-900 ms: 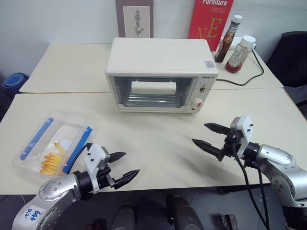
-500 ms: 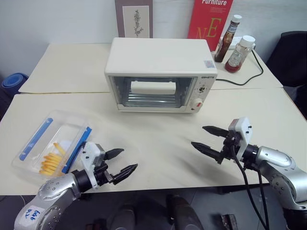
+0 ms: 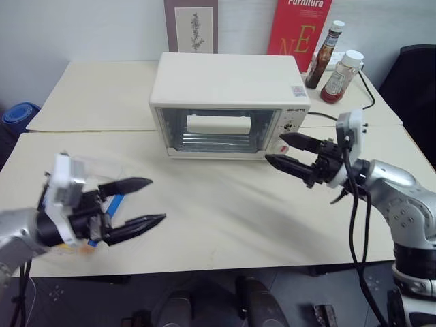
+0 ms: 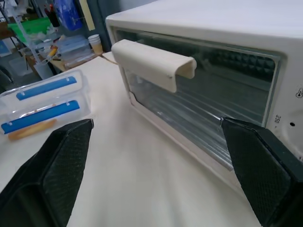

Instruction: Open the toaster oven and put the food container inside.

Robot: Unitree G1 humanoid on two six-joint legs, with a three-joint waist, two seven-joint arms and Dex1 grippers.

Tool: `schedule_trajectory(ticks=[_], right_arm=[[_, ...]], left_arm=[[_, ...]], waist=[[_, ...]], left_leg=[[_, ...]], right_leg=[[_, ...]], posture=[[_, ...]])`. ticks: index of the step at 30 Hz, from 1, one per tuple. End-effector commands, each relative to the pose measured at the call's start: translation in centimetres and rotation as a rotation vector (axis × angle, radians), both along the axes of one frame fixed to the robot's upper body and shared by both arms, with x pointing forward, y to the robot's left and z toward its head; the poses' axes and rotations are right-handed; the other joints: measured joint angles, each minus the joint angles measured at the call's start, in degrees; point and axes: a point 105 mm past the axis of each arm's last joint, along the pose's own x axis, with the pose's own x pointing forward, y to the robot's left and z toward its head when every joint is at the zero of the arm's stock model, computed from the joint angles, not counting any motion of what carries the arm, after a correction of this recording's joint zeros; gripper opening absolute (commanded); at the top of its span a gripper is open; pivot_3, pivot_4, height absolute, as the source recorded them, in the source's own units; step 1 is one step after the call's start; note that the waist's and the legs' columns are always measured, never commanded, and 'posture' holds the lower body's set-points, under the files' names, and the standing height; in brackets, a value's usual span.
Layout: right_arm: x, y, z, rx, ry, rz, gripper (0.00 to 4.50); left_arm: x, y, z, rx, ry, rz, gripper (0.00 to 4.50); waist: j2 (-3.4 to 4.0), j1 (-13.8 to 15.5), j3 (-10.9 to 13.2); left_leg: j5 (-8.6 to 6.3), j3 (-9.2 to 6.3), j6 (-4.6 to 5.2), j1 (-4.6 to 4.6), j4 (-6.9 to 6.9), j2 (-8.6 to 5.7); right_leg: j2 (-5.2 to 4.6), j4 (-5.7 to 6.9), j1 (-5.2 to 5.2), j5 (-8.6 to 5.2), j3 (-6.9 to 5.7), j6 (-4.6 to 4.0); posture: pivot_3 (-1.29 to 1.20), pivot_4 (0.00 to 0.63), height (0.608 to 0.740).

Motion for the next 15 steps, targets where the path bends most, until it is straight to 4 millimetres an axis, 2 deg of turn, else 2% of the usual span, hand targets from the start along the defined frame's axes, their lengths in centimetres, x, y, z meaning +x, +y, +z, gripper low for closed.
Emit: schedule_trajectory(ticks=[1,6,8,15], right_arm=[[1.8,1.2,0.6,-0.015,-0.045,0.016,4.48],[3.0,3.4,0.6,-0.03,-0.059,0.085,4.48],[2.5,4.4,0.9,-0.031,-0.071,0.141,4.48],[0.0,6.2,1.4,-0.036,-0.116,0.293,4.48]], left_arm=[[0.3,0.8,2.7,0.062,-0.076,-0.022,4.5],[2.0,1.9,4.4,0.117,-0.138,0.029,4.5],[2.6,2.2,4.7,0.118,-0.16,0.058,4.5],[4.3,1.5,5.1,0.104,-0.198,0.06,4.5]], waist=[[0.06,-0.2,0.03],[0.16,-0.56,0.09],[0.18,-0.72,0.11],[0.18,-0.77,0.11]], left_leg=[[0.0,0.01,0.0,-0.01,-0.02,0.0],[-0.02,0.02,0.03,-0.01,-0.13,0.0],[-0.03,0.02,0.04,-0.06,-0.13,0.01],[-0.02,-0.03,0.01,-0.77,0.02,0.01]], right_leg=[[0.0,-0.01,-0.02,0.0,0.0,0.0],[0.0,0.17,-0.14,0.15,0.0,0.28],[0.0,0.24,-0.23,0.38,0.0,0.75],[-0.01,0.53,-0.98,0.47,-0.02,0.91]], posture=[[0.0,0.15,0.74],[0.0,0.15,0.74],[0.0,0.15,0.74],[0.0,0.15,0.74]])
